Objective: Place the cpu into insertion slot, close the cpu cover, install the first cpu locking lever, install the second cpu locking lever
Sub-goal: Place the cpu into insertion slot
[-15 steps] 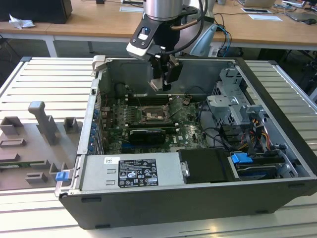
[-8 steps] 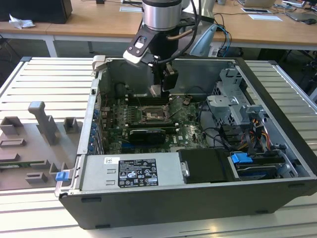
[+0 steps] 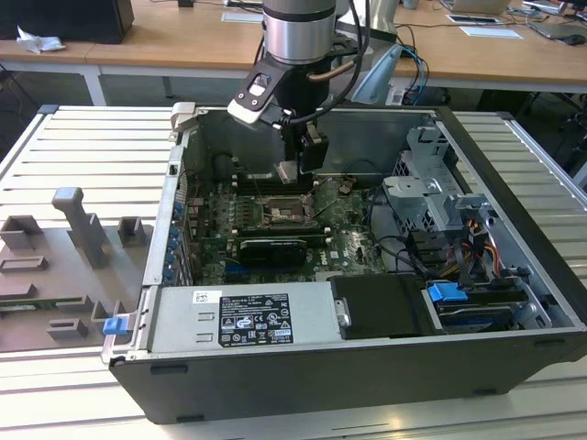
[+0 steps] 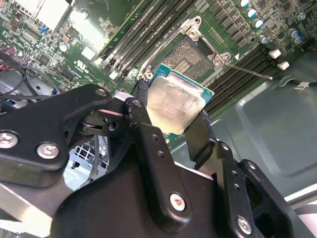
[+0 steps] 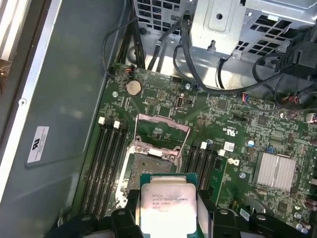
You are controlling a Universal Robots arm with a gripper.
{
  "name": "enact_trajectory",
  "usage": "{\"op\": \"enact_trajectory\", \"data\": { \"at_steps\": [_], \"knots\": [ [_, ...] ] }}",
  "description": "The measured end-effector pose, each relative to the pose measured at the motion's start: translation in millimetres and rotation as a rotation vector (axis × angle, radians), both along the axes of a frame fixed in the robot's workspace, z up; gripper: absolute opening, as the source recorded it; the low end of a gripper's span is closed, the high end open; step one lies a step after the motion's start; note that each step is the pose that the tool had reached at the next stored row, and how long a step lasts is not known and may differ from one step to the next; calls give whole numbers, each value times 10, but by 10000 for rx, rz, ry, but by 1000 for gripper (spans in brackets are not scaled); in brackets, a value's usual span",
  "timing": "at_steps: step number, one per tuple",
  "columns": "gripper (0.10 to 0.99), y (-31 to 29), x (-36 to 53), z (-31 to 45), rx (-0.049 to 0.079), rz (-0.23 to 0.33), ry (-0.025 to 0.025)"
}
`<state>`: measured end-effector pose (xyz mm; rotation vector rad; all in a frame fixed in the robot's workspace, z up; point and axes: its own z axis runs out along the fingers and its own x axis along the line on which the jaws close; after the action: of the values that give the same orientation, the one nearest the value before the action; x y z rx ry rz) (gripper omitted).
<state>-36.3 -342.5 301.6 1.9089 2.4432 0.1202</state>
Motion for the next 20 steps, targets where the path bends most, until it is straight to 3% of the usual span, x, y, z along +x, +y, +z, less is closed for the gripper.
{"op": "enact_trajectory", "data": {
  "at_steps": [16,20],
  "knots": [
    [541,5,-10,-130,0,-35,50],
    [541,5,-10,-212,1,-711,124]
  ]
}}
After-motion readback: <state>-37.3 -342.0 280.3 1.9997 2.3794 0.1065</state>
